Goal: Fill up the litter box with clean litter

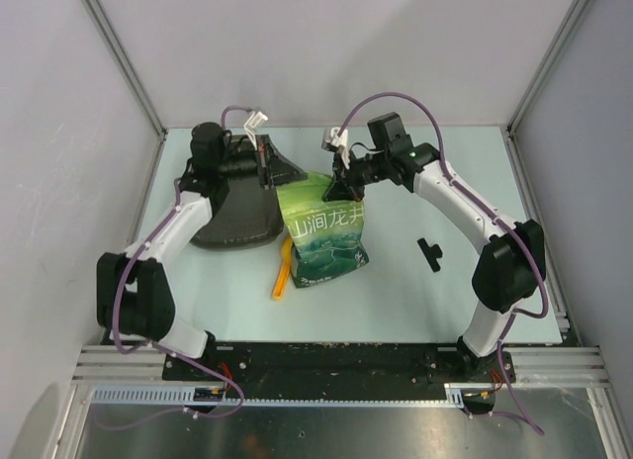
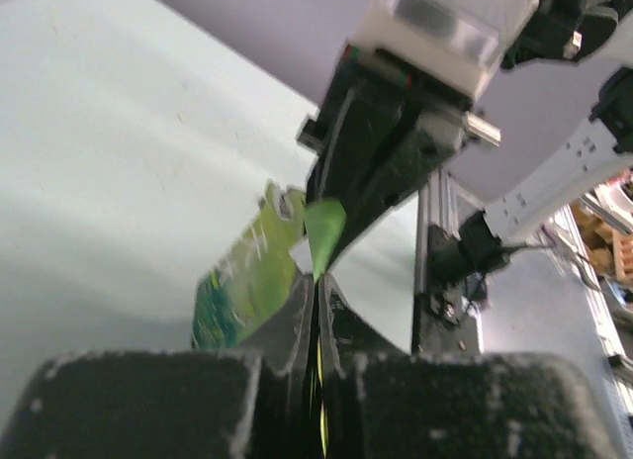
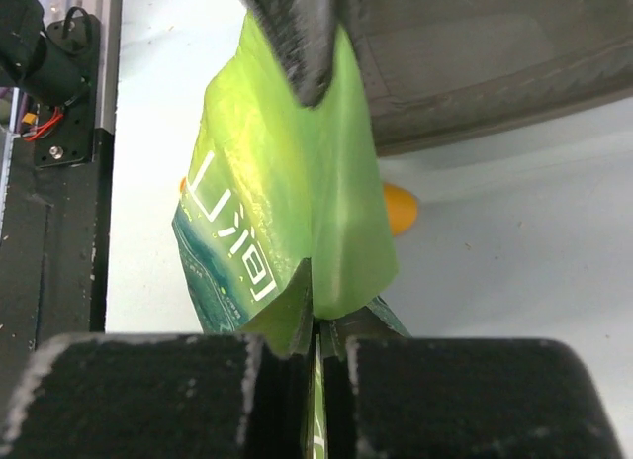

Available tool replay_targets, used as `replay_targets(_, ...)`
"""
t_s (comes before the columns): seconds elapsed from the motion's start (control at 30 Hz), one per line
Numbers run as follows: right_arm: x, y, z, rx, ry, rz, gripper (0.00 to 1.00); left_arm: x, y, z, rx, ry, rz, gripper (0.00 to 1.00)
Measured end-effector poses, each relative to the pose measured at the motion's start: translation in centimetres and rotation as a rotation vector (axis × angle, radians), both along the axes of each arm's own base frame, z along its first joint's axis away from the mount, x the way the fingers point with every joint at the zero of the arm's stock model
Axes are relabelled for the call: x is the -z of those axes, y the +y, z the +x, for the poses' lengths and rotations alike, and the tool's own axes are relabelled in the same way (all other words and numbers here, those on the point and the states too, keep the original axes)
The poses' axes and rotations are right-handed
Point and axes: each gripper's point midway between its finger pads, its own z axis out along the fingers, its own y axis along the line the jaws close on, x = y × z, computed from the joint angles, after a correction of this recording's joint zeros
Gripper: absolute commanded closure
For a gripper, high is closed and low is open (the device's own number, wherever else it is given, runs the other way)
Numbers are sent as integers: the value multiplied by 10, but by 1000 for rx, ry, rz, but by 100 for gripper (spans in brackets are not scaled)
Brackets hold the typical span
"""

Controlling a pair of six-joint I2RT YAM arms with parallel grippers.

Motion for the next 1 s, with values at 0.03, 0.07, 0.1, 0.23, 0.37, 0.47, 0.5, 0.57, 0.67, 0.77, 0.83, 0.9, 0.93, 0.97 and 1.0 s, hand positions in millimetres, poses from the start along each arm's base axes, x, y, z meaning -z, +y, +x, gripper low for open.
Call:
replay_targets(0.03, 0, -2, 2, 8, -1, -2, 100, -2, -2, 4, 4, -9, 0, 94)
replay_targets(0.07, 1, -4, 4, 16, -2, -5, 100, -5, -5, 11, 9, -25, 0, 94)
replay_targets(0.1, 1, -5, 6, 22, -2, -6, 100, -8, -6, 16, 11, -36, 0, 94)
replay_targets(0.23, 1, -13, 14, 54, -7, -14, 100, -27, -17, 36, 29, -107, -9, 95)
replay_targets(0.37, -1, -18, 18, 79, -22, -22, 100, -47, -26, 47, 42, -176, -23, 92)
replay_targets(0.47, -2, -21, 19, 92, -28, -32, 100, -50, -28, 47, 52, -195, -26, 54)
replay_targets(0.5, -2, -21, 19, 95, -29, -33, 100, -51, -29, 46, 57, -204, -26, 47)
replay_targets(0.57, -2, -22, 20, 98, -29, -35, 100, -50, -29, 45, 63, -209, -24, 24)
replay_targets(0.67, -4, -23, 20, 100, -25, -38, 100, -48, -28, 44, 74, -235, -20, 15)
replay_targets(0.77, -7, -25, 18, 101, -22, -50, 100, -43, -22, 41, 81, -269, -8, 14)
replay_targets(0.83, -9, -27, 19, 105, -19, -63, 100, -42, -20, 41, 85, -299, -1, 14)
replay_targets(0.9, -11, -27, 23, 108, -20, -75, 100, -41, -18, 42, 87, -328, 7, 15)
replay_targets(0.93, -12, -27, 25, 110, -15, -81, 100, -39, -18, 43, 89, -337, 10, 15)
replay_targets(0.97, -12, -26, 29, 111, -12, -86, 100, -38, -18, 42, 96, -352, 13, 15)
replay_targets(1.0, -12, -25, 32, 113, -5, -93, 100, -37, -19, 42, 102, -357, 14, 15)
